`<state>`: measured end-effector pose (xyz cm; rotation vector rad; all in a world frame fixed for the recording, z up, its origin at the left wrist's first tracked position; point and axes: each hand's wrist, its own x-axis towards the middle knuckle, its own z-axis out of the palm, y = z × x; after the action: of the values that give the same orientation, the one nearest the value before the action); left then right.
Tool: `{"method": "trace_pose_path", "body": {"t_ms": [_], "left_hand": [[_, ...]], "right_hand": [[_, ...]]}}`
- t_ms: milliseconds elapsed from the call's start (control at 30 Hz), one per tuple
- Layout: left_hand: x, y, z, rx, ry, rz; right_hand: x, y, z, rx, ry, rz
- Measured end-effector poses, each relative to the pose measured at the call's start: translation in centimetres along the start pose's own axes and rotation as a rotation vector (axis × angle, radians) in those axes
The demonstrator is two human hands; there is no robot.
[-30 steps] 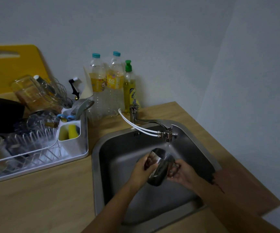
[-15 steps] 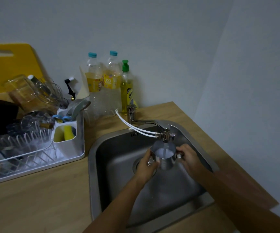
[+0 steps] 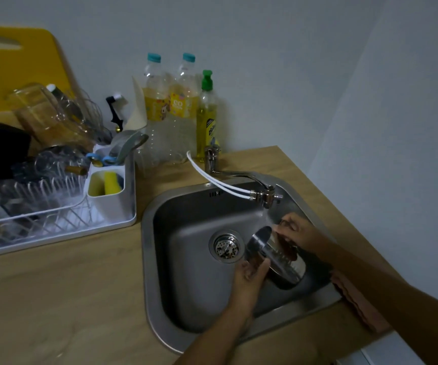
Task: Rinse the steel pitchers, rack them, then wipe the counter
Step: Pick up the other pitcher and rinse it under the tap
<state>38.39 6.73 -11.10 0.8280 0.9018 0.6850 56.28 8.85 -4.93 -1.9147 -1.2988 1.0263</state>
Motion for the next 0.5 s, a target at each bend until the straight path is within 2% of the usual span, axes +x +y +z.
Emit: {"method": "trace_pose_path", "body": {"t_ms": [200, 300, 500], "left_hand": [[-0.6, -0.6, 0.9, -0.146, -0.017, -0.069], [-1.0, -0.4, 1.2, -0.144, -0.031, -0.099], [-1.0, -0.1, 1.0, -0.149, -0.044, -0.119]], "right_hand": [[0.9, -1.8, -0.2, -0.227, -0.040, -0.023], [1.4, -3.0, -0.2, -0.408, -0.054, -0.043], [2.6, -3.6, -0.1, -0.526, -0.101, -0.008]]}}
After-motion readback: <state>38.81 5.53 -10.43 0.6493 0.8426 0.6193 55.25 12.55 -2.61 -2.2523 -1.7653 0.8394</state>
